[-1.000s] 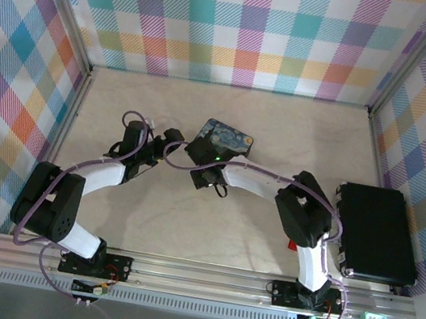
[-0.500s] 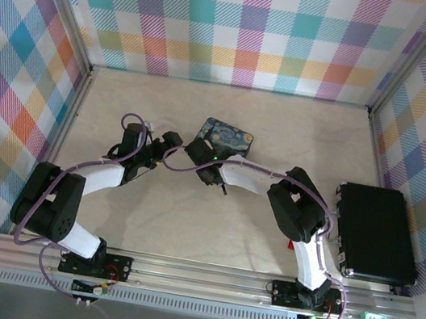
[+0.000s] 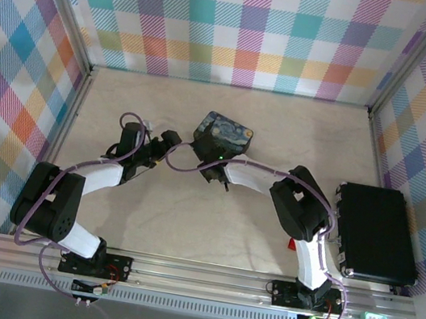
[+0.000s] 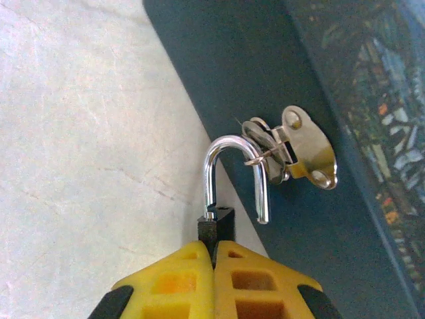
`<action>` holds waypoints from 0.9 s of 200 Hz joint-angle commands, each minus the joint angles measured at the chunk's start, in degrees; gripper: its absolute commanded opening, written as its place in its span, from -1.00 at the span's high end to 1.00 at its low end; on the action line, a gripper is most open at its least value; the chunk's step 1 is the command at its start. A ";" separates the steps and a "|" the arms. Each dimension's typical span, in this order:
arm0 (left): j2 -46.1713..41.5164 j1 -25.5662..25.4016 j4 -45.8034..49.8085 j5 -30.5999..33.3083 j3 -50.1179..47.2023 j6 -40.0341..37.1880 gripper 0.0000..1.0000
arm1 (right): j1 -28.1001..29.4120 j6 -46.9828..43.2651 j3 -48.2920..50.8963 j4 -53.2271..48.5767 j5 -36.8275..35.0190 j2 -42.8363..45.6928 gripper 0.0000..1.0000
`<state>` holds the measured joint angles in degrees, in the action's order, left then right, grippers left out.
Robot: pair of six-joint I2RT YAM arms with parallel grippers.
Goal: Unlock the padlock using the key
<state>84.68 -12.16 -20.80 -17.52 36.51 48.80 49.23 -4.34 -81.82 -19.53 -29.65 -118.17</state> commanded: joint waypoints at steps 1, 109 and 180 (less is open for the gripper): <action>0.21 1.15 -1.50 -1.12 0.40 0.01 -0.81 | -0.37 -6.47 3.43 0.97 5.33 0.99 1.00; 19.68 1.46 -13.90 -5.87 16.18 0.25 -0.70 | -8.38 -20.18 5.89 0.64 28.01 4.87 1.00; 27.47 0.15 -14.29 -7.27 23.08 0.38 -0.68 | -8.50 -17.01 4.94 -0.91 28.96 4.47 0.72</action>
<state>110.30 -11.22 -33.39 -23.05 57.34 48.80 40.42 -22.35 -76.23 -16.10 -3.33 -112.71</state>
